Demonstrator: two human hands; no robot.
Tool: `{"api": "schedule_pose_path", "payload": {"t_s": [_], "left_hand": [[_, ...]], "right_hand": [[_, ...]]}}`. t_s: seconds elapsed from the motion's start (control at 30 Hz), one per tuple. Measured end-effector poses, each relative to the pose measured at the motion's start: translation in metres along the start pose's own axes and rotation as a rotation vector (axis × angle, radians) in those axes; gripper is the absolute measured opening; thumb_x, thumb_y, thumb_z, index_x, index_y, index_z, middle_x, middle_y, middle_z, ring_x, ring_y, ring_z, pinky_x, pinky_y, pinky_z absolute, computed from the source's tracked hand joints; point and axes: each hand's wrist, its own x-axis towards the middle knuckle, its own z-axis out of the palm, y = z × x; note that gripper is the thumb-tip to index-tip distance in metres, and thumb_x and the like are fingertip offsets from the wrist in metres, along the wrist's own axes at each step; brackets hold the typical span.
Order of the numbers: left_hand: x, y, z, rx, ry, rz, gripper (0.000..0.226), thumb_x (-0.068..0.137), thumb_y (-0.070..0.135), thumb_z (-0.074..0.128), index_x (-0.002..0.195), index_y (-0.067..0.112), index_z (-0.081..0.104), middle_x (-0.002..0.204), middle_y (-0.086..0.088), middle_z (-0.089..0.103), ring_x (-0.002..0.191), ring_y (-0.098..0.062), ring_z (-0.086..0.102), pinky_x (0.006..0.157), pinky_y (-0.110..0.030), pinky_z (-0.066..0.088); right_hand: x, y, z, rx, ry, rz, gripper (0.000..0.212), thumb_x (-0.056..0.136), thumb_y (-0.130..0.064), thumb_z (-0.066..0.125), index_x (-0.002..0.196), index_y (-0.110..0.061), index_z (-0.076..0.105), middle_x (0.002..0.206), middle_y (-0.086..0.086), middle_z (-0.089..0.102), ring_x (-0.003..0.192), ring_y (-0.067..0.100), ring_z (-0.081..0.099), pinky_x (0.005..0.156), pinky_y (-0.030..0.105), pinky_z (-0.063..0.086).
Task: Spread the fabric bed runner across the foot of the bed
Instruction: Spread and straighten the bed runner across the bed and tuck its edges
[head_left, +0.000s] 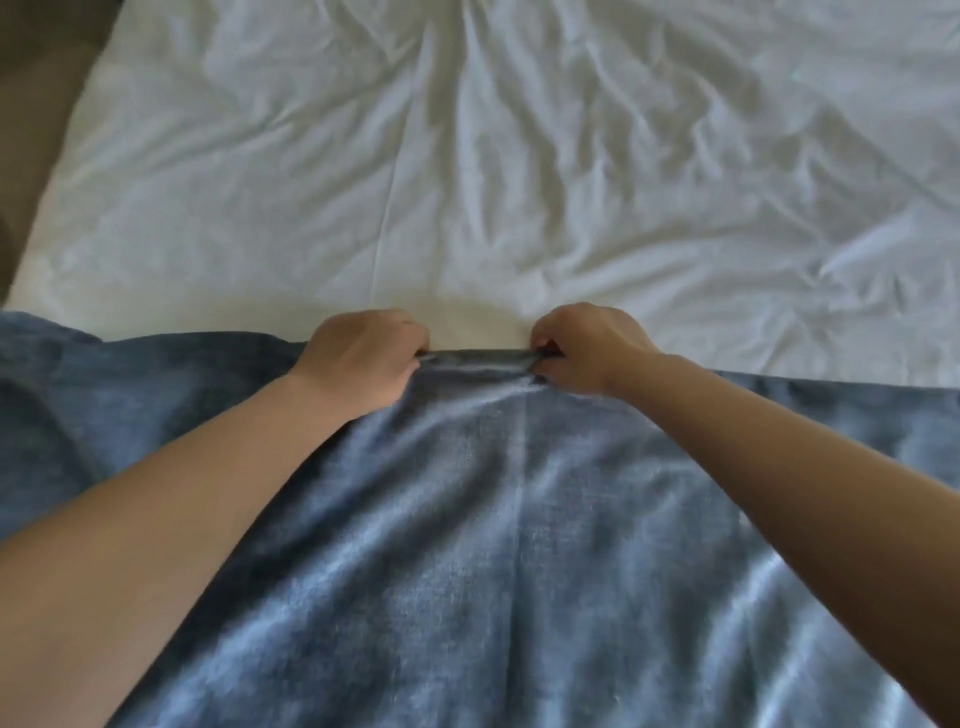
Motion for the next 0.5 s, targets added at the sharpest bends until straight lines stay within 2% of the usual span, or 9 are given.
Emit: {"api": "schedule_pose_path", "payload": {"t_s": [0.1,0.17,0.23,0.33,0.43,0.5], "left_hand": [[0.017,-0.009,-0.008,0.031,0.084,-0.036,0.011,0.087,0.02,0.062,0.093,0.015,0.07,0.09,-0.002,0.065,0.085,-0.025,0.059,0.065,-0.033,0.047],[0.024,-0.011,-0.007,0.024,0.059,-0.056,0.01,0.085,0.026,0.063,0.089,0.018,0.07,0.087,0.0,0.065,0.084,-0.024,0.059,0.065,-0.03,0.043],[0.028,-0.014,-0.006,-0.111,-0.038,-0.159,0.02,0.086,0.034,0.058,0.074,0.019,0.065,0.074,0.002,0.062,0.072,-0.021,0.056,0.058,-0.028,0.041],[0.03,-0.032,-0.01,-0.285,-0.222,-0.284,0.035,0.088,0.035,0.05,0.06,0.015,0.051,0.061,-0.002,0.053,0.059,-0.021,0.048,0.055,-0.03,0.033],[0.025,-0.054,-0.022,-0.266,-0.357,-0.244,0.015,0.086,0.029,0.062,0.074,0.022,0.068,0.076,0.005,0.066,0.072,-0.015,0.058,0.065,-0.028,0.043],[0.021,-0.064,-0.025,-0.25,-0.334,-0.238,0.008,0.085,0.027,0.066,0.082,0.021,0.07,0.083,0.005,0.068,0.075,-0.013,0.058,0.066,-0.026,0.04]], "right_hand": [[0.009,0.004,0.001,0.051,0.053,0.068,0.006,0.084,-0.032,0.062,0.083,-0.026,0.065,0.08,-0.006,0.062,0.075,0.018,0.059,0.054,0.024,0.038],[0.013,0.004,0.005,0.132,0.053,0.107,0.008,0.08,-0.033,0.061,0.084,-0.028,0.066,0.084,-0.007,0.063,0.078,0.018,0.059,0.059,0.025,0.044],[0.017,0.005,0.007,0.278,0.037,0.134,0.011,0.079,-0.036,0.058,0.084,-0.03,0.066,0.085,-0.009,0.064,0.08,0.016,0.06,0.066,0.028,0.05],[0.026,0.002,0.002,0.416,0.006,0.097,0.014,0.084,-0.044,0.058,0.077,-0.033,0.062,0.076,-0.016,0.061,0.074,0.006,0.059,0.066,0.026,0.049],[0.033,-0.002,-0.002,0.362,-0.057,0.01,0.015,0.088,-0.042,0.06,0.077,-0.031,0.062,0.075,-0.017,0.061,0.074,0.004,0.059,0.069,0.029,0.052],[0.037,-0.002,-0.002,0.33,-0.059,0.017,0.014,0.09,-0.038,0.059,0.083,-0.028,0.063,0.082,-0.012,0.064,0.079,0.01,0.061,0.072,0.031,0.053]]}}
